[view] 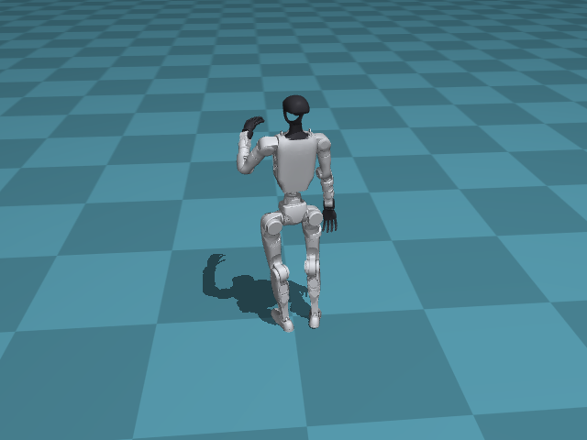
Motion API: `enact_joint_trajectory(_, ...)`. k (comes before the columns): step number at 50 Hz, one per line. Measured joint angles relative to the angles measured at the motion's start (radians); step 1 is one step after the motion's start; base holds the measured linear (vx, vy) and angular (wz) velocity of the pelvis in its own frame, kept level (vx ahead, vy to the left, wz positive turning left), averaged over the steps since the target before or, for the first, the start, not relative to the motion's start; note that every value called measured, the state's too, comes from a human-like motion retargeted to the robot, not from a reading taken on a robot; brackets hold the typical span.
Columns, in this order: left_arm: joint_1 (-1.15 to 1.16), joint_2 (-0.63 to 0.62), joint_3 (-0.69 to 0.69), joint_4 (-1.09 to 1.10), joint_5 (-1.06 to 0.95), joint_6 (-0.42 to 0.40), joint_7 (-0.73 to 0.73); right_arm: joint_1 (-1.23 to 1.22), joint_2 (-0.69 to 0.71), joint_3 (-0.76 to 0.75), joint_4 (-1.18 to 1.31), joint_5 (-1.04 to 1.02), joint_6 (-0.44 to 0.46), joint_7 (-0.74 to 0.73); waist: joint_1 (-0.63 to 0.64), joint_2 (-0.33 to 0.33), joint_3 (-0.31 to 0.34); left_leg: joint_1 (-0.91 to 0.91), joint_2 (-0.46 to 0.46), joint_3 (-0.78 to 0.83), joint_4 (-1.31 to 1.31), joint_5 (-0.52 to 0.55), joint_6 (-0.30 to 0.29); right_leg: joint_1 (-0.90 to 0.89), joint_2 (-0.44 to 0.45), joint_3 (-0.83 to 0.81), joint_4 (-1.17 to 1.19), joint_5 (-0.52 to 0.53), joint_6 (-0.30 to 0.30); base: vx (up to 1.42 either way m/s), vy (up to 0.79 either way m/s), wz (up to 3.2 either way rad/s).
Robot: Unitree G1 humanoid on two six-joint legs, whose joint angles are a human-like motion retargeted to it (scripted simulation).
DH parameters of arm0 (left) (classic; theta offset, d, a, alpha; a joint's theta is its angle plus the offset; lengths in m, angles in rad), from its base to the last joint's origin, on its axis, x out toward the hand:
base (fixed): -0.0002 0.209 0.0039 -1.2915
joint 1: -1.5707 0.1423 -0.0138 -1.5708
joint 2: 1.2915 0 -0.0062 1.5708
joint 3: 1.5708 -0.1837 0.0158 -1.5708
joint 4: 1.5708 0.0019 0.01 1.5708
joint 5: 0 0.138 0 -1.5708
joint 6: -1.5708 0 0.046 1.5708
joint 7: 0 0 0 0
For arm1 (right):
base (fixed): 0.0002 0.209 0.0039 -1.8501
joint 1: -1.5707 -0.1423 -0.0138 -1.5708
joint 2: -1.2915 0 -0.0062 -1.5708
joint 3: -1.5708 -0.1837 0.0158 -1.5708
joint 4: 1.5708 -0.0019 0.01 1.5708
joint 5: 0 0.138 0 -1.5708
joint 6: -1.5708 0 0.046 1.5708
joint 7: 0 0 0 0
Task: In place motions
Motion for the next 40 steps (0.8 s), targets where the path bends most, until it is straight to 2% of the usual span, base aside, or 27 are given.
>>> enact_joint_trajectory(5, 0.049, 0.016, 0.091, -0.072, 0.119, -0.171, 0.719, 0.001, -0.002, -0.005, 0.003, 0.025, -0.005, -0.007, 0.022, -0.001, 0.013, 0.009, 0.008, 0.032, -0.003, -0.006, -0.002, -0.006, 0.003, 0.034, 0.005, -0.006, -0.001, 0.01, -0.01, -0.34)
enact_joint_trajectory(8, 0.066, 0.030, 0.144, -0.118, 0.190, -0.214, 1.004, 0.010, -0.003, -0.014, 0.008, 0.041, -0.004, -0.005, 0.049, -0.002, 0.008, 0.009, 0.015, 0.055, -0.006, -0.009, -0.004, -0.010, 0.004, 0.059, 0.008, -0.011, 0.004, 0.02, 0.00, -0.39)
enact_joint_trajectory(10, 0.074, 0.034, 0.165, -0.143, 0.190, -0.219, 1.102, 0.013, -0.004, -0.015, 0.011, 0.047, -0.003, -0.004, 0.061, -0.002, 0.004, 0.008, 0.020, 0.066, -0.007, -0.011, -0.006, -0.013, 0.005, 0.072, 0.009, -0.015, 0.007, 0.00, 0.00, -0.27)
enact_joint_trajectory(14, 0.080, 0.032, 0.193, -0.172, 0.133, -0.208, 1.110, 0.019, -0.004, -0.015, 0.011, 0.051, -0.003, -0.005, 0.067, -0.001, 0.001, 0.007, 0.024, 0.067, -0.008, -0.011, -0.007, -0.014, 0.005, 0.074, 0.010, -0.015, 0.011, 0.00, 0.00, 0.00)
enact_joint_trajectory(18, 0.076, 0.015, 0.210, -0.141, 0.062, -0.163, 0.995, 0.018, -0.004, -0.011, 0.011, 0.044, -0.003, -0.004, 0.064, -0.001, -0.001, 0.006, 0.023, 0.058, -0.007, -0.010, -0.007, -0.013, 0.002, 0.064, 0.012, -0.013, 0.014, 0.00, 0.00, 0.00)
enact_joint_trajectory(20, 0.061, -0.005, 0.210, -0.079, -0.002, -0.146, 0.899, 0.018, -0.005, -0.009, 0.013, 0.041, -0.002, 0.000, 0.063, 0.000, -0.005, 0.005, 0.022, 0.052, -0.006, -0.009, -0.007, -0.012, 0.000, 0.057, 0.012, -0.012, 0.015, 0.00, 0.00, 0.00)
enact_joint_trajectory(22, 0.028, -0.034, 0.205, 0.029, -0.080, -0.103, 0.732, 0.020, -0.006, -0.009, 0.016, 0.042, 0.000, 0.005, 0.065, -0.001, -0.010, 0.004, 0.019, 0.046, -0.005, -0.008, -0.006, -0.009, -0.002, 0.051, 0.012, -0.012, 0.016, 0.01, 0.03, 0.18)
enact_joint_trajectory(25, -0.033, -0.059, 0.197, 0.222, -0.182, 0.021, 0.434, 0.021, -0.008, -0.012, 0.019, 0.047, 0.002, 0.018, 0.067, -0.003, -0.015, 0.005, 0.015, 0.034, -0.004, -0.005, -0.006, -0.002, -0.004, 0.037, 0.011, -0.010, 0.017, -0.01, 0.02, 0.24)
enact_joint_trajectory(27, -0.038, -0.049, 0.184, 0.267, -0.237, 0.115, 0.351, 0.017, -0.011, -0.016, 0.013, 0.041, 0.004, 0.027, 0.057, -0.001, -0.011, 0.005, 0.011, 0.023, -0.003, -0.003, -0.005, 0.000, -0.004, 0.026, 0.010, -0.007, 0.015, -0.01, 0.00, 0.30)
enact_joint_trajectory(28, -0.030, -0.047, 0.180, 0.259, -0.251, 0.127, 0.340, 0.016, -0.012, -0.018, 0.009, 0.035, 0.006, 0.029, 0.051, 0.001, -0.009, 0.005, 0.010, 0.017, -0.003, -0.002, -0.004, 0.000, -0.003, 0.021, 0.008, -0.005, 0.013, 0.03, 0.01, 0.26)
enact_joint_trajectory(30, -0.005, -0.041, 0.189, 0.216, -0.257, 0.083, 0.384, 0.016, -0.013, -0.021, -0.001, 0.021, 0.009, 0.026, 0.035, 0.005, -0.004, 0.004, 0.007, 0.007, -0.003, -0.001, -0.003, -0.002, 0.000, 0.010, 0.004, -0.003, 0.006, 0.07, 0.03, 0.19)
enact_joint_trajectory(33, 0.058, -0.028, 0.210, 0.140, -0.148, -0.075, 0.565, 0.008, -0.011, -0.007, 0.005, 0.025, 0.012, 0.008, 0.024, 0.006, 0.005, 0.003, 0.005, 0.012, -0.003, -0.002, -0.002, -0.005, 0.002, 0.014, 0.001, -0.004, -0.001, -0.01, 0.00, -0.09)
enact_joint_trajectory(40, 0.281, -0.030, 0.178, 0.064, 0.127, -0.272, 0.898, 0.012, -0.009, -0.067, -0.003, 0.043, 0.028, 0.008, 0.042, 0.007, 0.031, 0.012, 0.004, 0.029, -0.005, -0.003, -0.003, -0.006, 0.001, 0.033, 0.003, -0.004, -0.009, -0.01, -0.01, -0.13)
